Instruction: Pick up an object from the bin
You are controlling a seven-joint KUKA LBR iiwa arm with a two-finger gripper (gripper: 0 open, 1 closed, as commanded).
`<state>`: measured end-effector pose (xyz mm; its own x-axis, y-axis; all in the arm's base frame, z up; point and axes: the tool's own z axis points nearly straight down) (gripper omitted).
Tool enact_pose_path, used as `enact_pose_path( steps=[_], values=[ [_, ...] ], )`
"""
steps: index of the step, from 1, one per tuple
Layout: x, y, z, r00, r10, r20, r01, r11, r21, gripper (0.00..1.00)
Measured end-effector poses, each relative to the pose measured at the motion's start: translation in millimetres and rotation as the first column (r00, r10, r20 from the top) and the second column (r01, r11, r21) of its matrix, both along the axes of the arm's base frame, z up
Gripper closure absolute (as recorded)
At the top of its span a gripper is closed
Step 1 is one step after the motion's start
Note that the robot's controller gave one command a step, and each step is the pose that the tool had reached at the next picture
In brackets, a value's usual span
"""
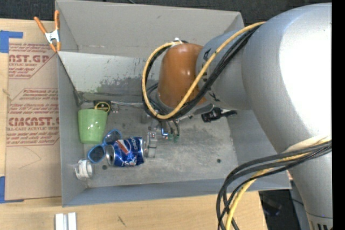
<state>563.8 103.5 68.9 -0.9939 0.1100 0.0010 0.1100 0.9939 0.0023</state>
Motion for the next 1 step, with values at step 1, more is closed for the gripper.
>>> enact_pose_path(
  steps=[1],
  values=[
    [-29.3,32.5,0.7,0.996,0.087,0.000,-0.087,0.996,-0.002,0.00]
  ],
)
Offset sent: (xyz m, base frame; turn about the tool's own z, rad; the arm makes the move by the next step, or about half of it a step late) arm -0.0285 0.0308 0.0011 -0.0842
